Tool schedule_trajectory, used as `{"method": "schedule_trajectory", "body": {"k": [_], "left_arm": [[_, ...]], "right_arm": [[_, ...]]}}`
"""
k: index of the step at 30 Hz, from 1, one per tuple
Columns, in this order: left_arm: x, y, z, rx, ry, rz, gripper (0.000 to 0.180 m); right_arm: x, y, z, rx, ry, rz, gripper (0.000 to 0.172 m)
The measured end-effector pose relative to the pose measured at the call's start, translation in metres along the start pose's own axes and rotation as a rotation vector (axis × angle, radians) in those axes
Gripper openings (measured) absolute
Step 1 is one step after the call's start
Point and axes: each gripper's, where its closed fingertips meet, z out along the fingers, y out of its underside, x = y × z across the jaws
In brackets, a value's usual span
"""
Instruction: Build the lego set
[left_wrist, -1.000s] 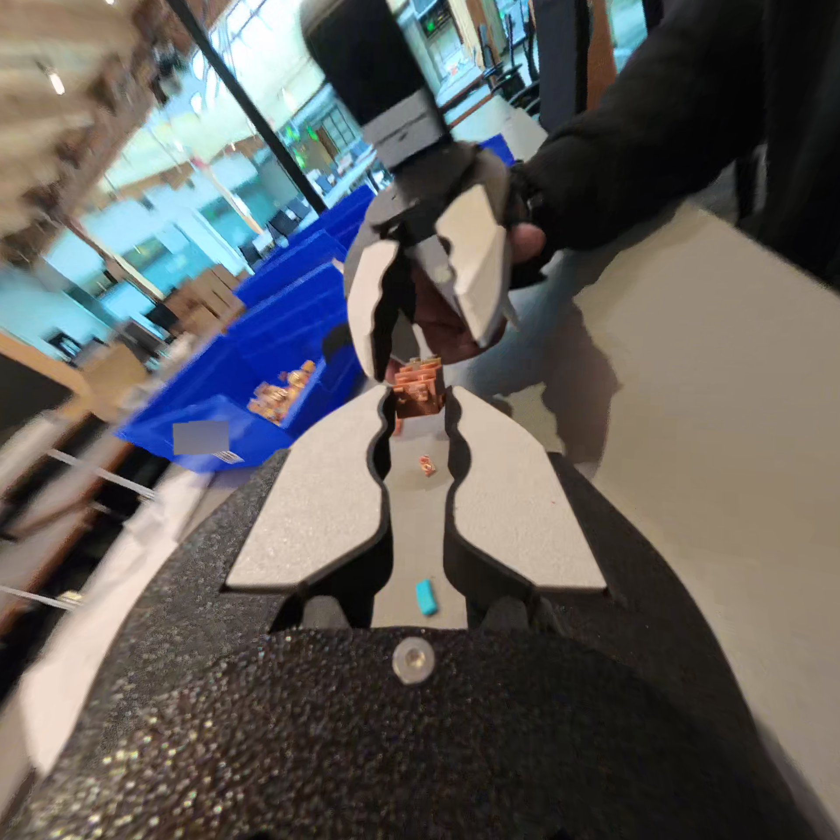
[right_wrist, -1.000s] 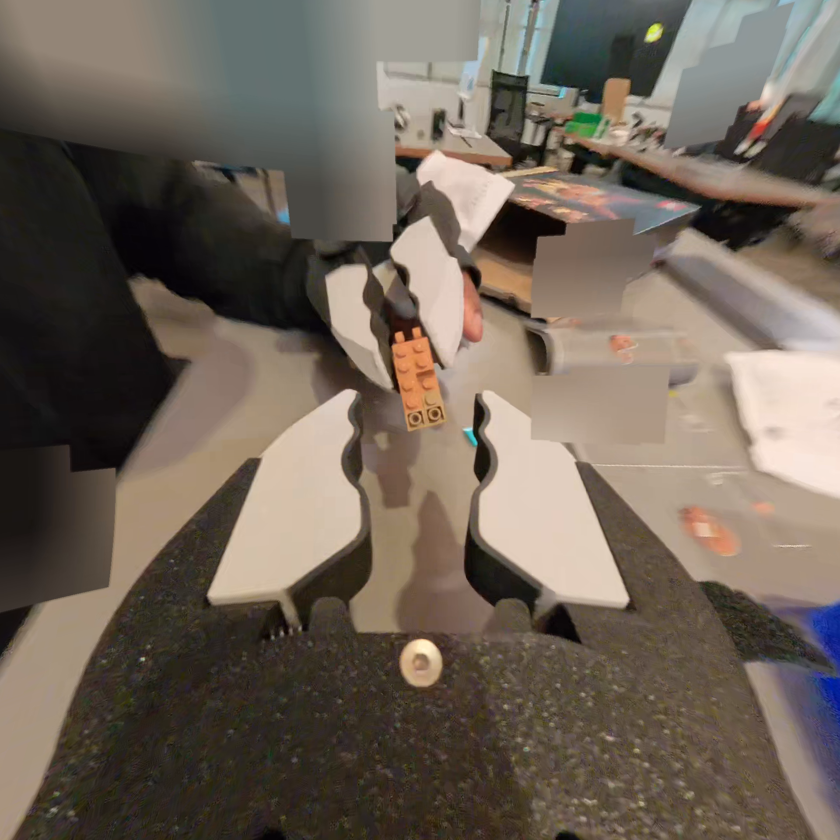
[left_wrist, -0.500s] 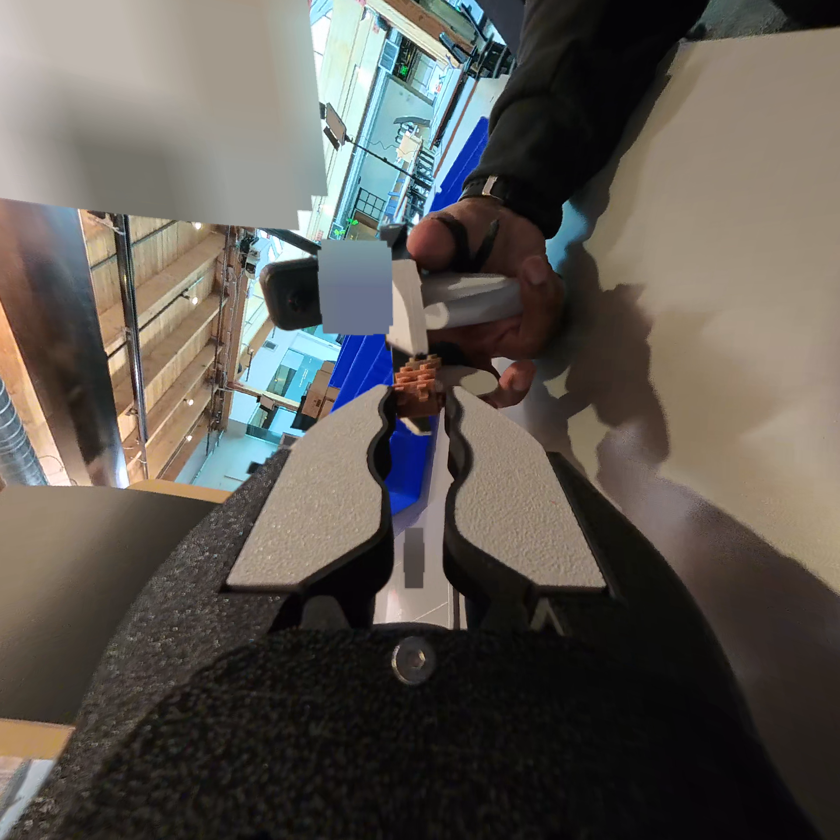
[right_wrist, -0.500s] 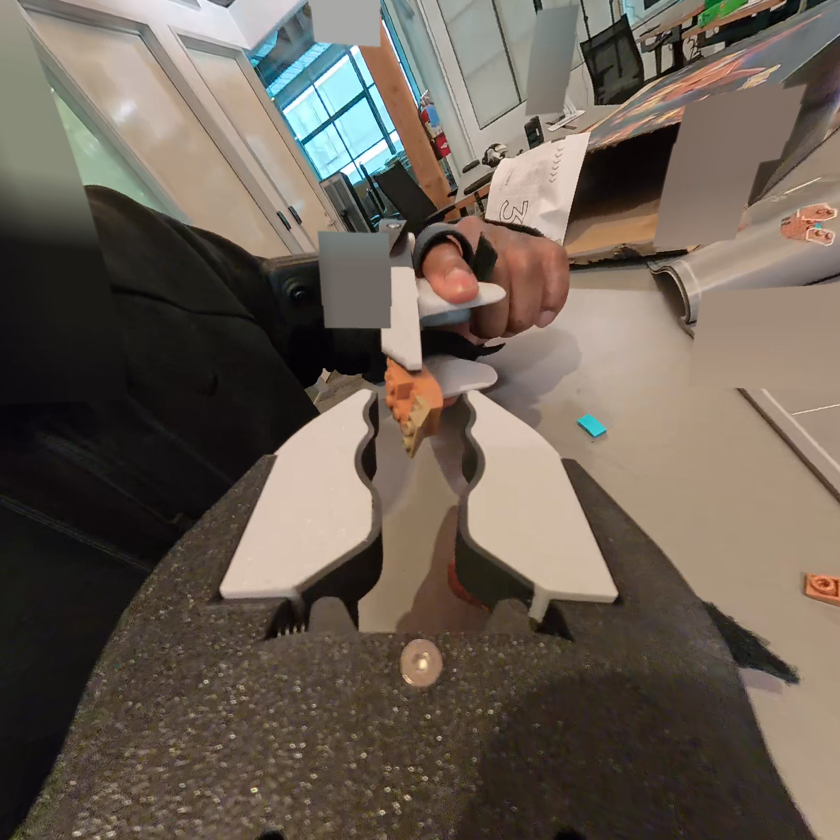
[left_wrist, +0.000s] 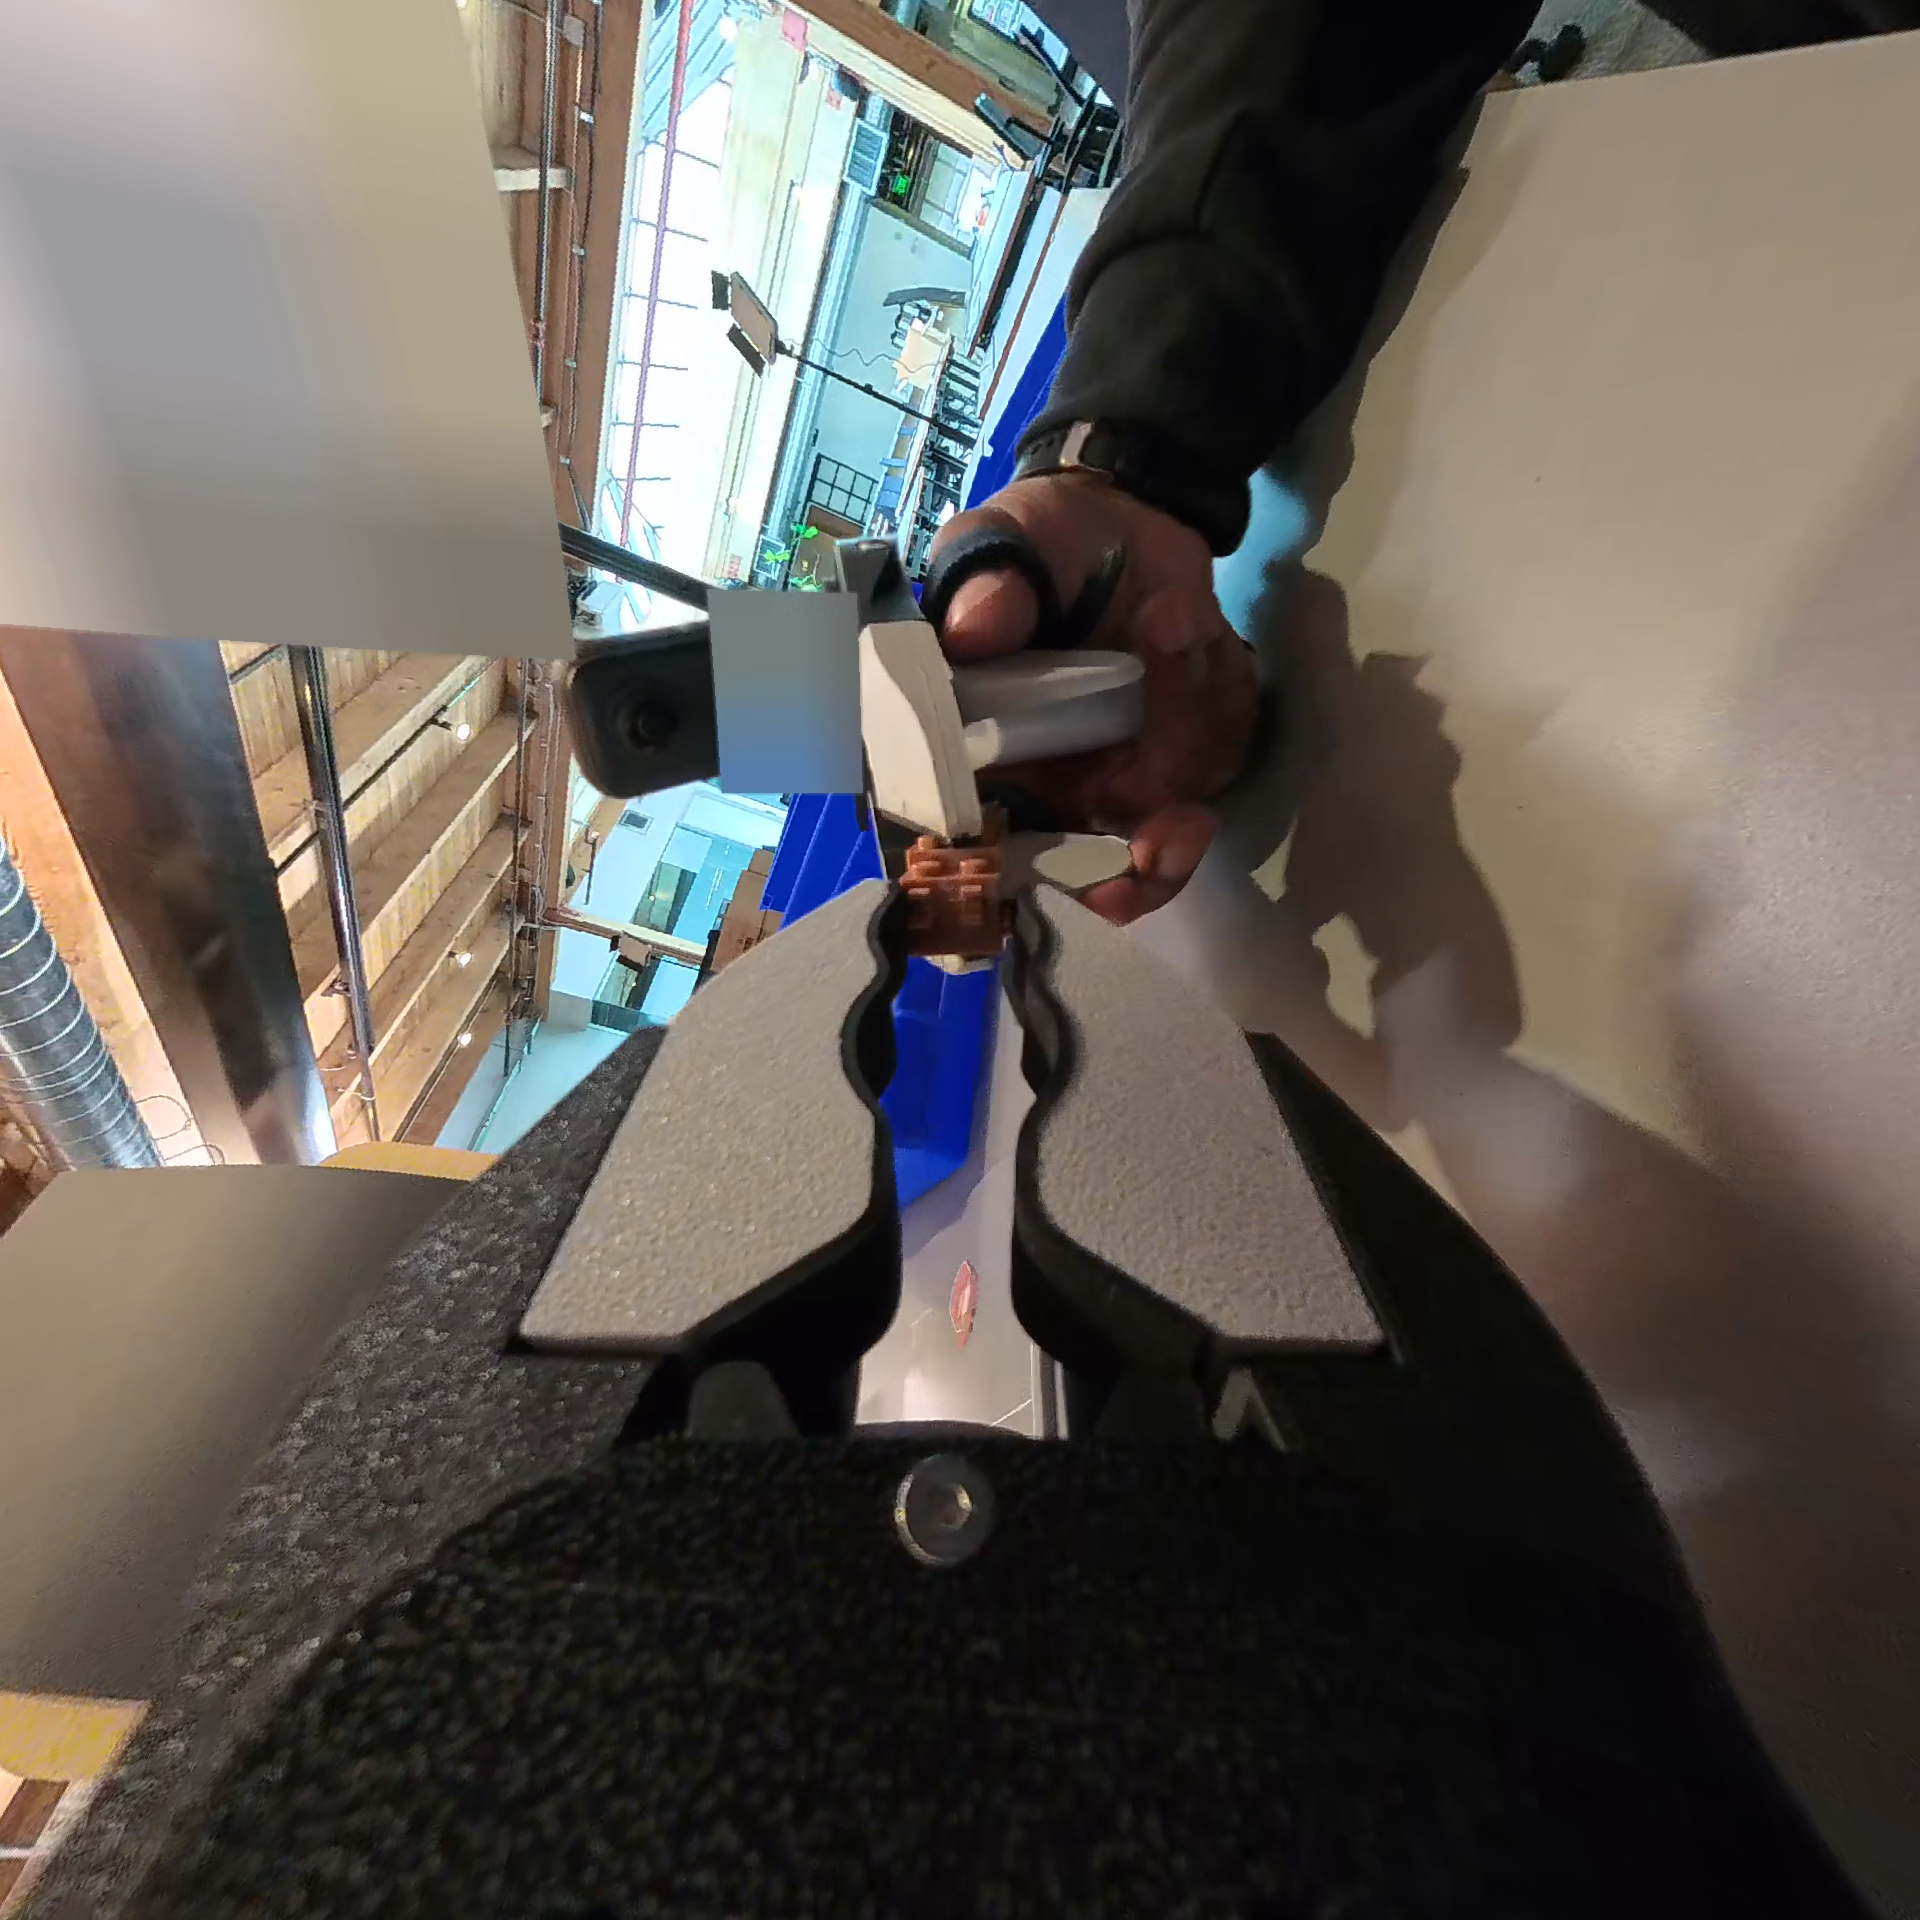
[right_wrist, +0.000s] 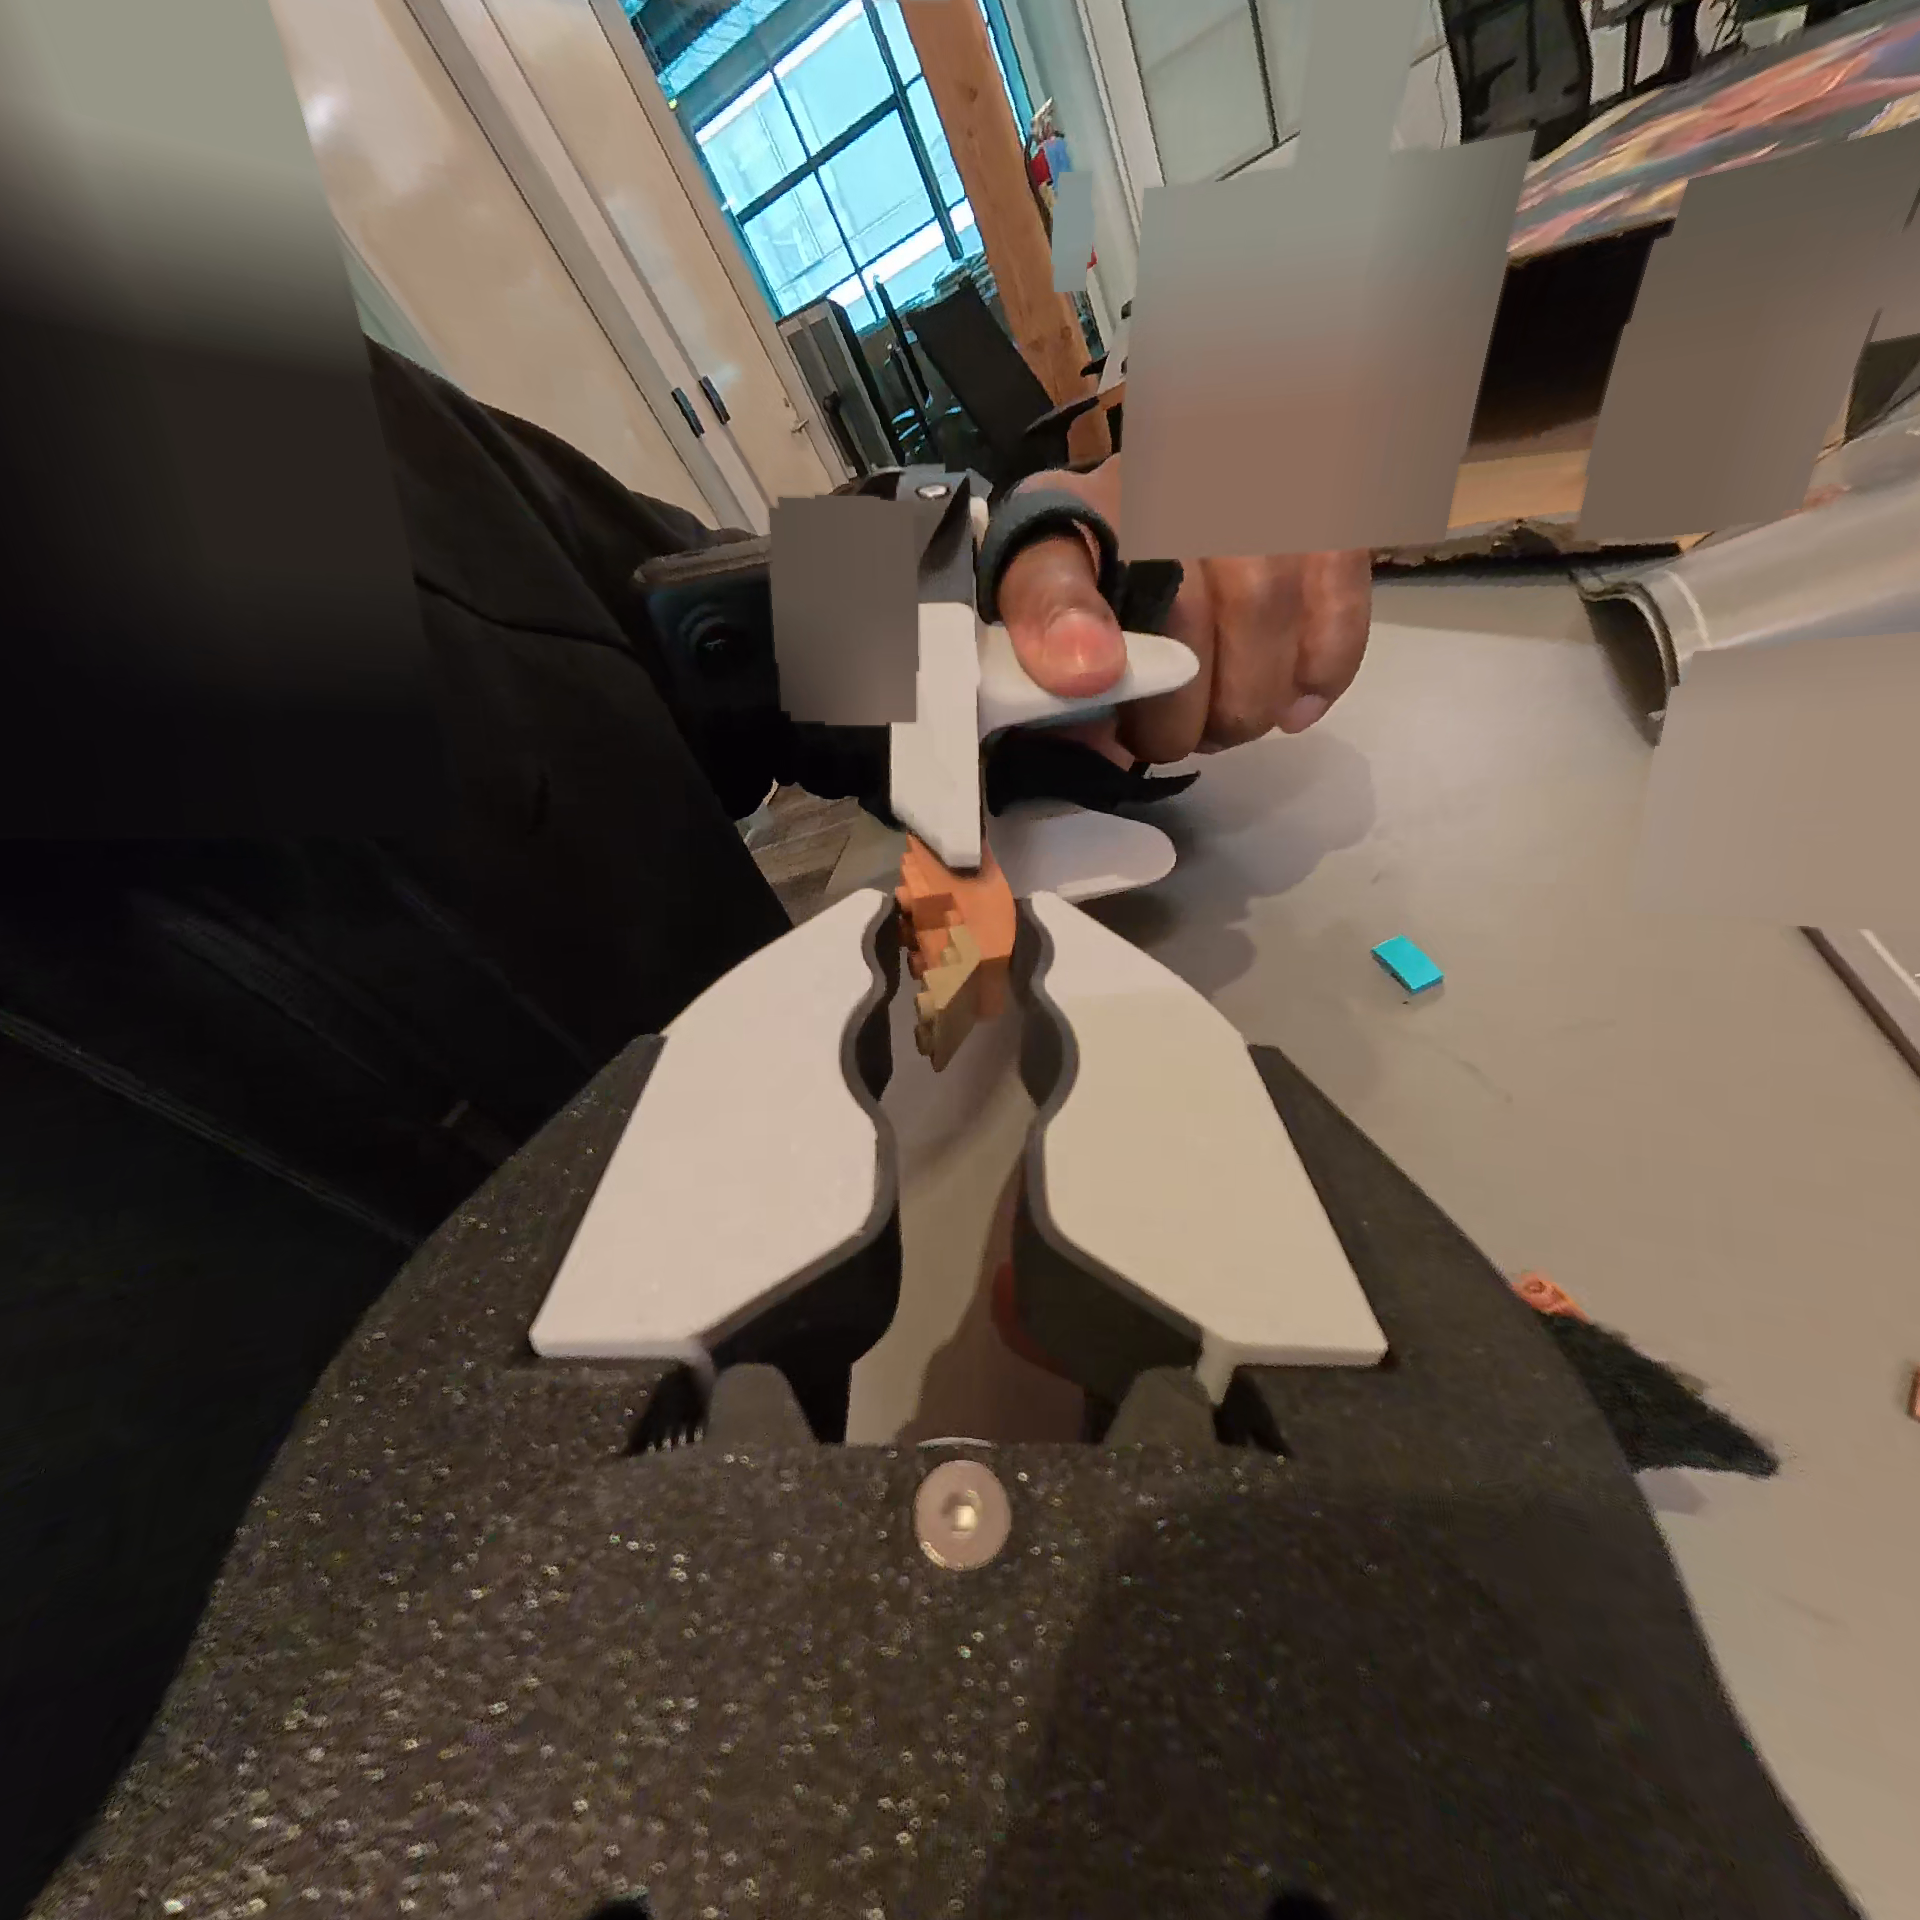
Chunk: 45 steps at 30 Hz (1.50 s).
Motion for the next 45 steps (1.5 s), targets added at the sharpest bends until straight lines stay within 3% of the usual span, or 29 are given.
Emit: {"method": "schedule_trajectory", "body": {"k": [12, 14, 17, 21, 28, 35, 38, 45], "left_arm": [[-0.002, 0.005, 0.0, -0.014, -0.005, -0.062, 0.019], [-0.002, 0.008, -0.001, -0.03, -0.004, -0.074, 0.019], [-0.005, 0.013, -0.006, -0.032, -0.017, -0.139, 0.019], [-0.001, 0.018, -0.007, -0.026, 0.027, -0.304, 0.02], [0.007, 0.024, -0.009, -0.044, 0.115, -0.584, 0.019], [0.016, 0.026, -0.007, -0.066, 0.152, -0.598, 0.019], [0.014, 0.025, -0.008, -0.057, 0.148, -0.616, 0.019], [0.027, 0.028, -0.011, -0.11, 0.22, -0.552, 0.023]], "right_arm": [[0.003, -0.002, -0.001, 0.017, 0.053, -0.008, 0.021], [0.002, 0.0, -0.003, -0.015, 0.087, -0.065, 0.038], [0.005, -0.003, -0.01, -0.025, 0.144, -0.13, 0.045], [0.013, -0.004, -0.014, -0.031, 0.217, -0.213, 0.043], [0.027, 0.013, -0.013, -0.202, 0.391, -0.462, 0.042], [0.031, 0.018, -0.01, -0.239, 0.451, -0.599, 0.032], [0.031, 0.015, -0.011, -0.228, 0.468, -0.68, 0.018], [0.034, 0.028, -0.011, -0.315, 0.452, -0.67, 0.017]]}}
